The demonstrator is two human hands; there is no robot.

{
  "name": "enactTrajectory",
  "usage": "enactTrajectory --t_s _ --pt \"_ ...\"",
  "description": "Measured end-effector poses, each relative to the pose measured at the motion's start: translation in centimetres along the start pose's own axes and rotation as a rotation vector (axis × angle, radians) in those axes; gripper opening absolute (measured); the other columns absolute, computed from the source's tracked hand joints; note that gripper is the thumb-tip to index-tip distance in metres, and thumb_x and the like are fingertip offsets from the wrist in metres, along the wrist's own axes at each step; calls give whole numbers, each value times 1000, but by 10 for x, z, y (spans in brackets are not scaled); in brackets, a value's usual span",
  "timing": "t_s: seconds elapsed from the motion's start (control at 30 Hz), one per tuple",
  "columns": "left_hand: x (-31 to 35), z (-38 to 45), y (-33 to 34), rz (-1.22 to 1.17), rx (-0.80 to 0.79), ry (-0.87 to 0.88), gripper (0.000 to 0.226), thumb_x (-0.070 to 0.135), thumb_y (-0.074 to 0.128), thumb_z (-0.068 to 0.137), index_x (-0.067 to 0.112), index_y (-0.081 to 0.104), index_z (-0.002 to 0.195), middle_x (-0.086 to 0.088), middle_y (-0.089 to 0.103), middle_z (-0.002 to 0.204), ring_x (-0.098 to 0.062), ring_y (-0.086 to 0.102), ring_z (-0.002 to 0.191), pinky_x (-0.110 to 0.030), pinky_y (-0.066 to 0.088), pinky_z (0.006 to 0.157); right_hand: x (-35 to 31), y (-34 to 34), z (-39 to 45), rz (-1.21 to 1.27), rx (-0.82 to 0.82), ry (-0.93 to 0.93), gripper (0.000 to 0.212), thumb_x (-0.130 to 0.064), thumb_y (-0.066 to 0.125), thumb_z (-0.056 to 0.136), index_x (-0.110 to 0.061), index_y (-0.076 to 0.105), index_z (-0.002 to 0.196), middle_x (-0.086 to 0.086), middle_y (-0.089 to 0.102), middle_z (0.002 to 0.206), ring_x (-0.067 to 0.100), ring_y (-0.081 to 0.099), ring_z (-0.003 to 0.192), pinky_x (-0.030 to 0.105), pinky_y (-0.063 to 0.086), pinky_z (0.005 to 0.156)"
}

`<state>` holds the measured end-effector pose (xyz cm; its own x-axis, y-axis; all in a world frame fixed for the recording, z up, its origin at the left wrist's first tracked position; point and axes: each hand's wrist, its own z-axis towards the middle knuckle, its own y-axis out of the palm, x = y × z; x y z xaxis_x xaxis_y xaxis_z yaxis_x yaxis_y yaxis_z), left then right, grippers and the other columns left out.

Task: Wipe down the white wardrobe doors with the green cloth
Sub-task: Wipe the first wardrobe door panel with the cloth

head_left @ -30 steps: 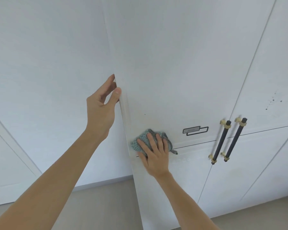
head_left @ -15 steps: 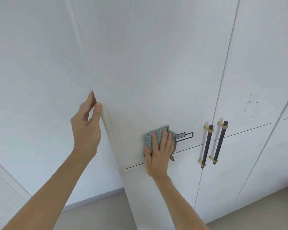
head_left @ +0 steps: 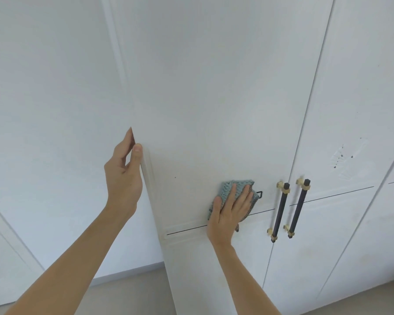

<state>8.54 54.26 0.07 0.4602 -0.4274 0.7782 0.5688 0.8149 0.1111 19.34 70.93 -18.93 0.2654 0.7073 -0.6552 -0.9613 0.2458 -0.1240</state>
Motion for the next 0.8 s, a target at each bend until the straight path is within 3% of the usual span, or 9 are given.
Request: enactTrajectory --t_s 0.07,0.17,0.23,0.4,0.63,0.73,0.8 --pt "-2 1 0 0 -4 5 43 23 53 111 24 53 153 13 55 154 -11 47 147 -44 40 121 12 -10 24 10 65 108 57 -49 21 111 -32 6 163 5 4 171 34 4 158 55 7 126" --pt "-4 1 0 16 -8 9 44 28 54 110 24 52 154 10 55 155 -15 47 147 -47 37 122 18 -16 47 74 196 371 62 -53 16 109 -22 12 163 8 9 171 30 6 158 56 10 125" --pt "-6 -1 0 15 2 11 45 29 54 110 23 51 155 10 54 155 -15 47 148 -48 37 123 9 -9 38 126 217 447 65 -56 16 109 -19 13 163 9 8 171 30 6 158 58 11 125" --pt "-3 -3 1 3 -4 11 43 23 52 111 23 51 154 14 54 155 -9 47 147 -42 37 122 1 -4 -11 74 77 253 60 -46 20 111 -28 -2 164 14 0 171 36 2 157 61 9 125" --pt "3 -6 16 47 115 24 39 19 49 112 37 54 146 17 57 147 12 54 128 -6 44 97 -24 -36 144 18 192 -61 55 -39 25 111 -18 25 161 12 15 169 35 10 156 52 12 126" --pt "5 -8 20 60 142 28 39 17 48 112 37 54 144 17 58 144 14 55 124 -4 43 94 -27 -52 206 43 293 96 56 -40 27 110 -18 25 161 10 17 170 32 12 156 50 12 126" --pt "6 -9 19 65 135 34 38 16 48 112 35 54 145 18 58 142 16 56 120 -3 43 93 -30 -50 205 69 312 216 57 -39 28 110 -18 21 162 9 15 170 33 11 157 46 8 127"
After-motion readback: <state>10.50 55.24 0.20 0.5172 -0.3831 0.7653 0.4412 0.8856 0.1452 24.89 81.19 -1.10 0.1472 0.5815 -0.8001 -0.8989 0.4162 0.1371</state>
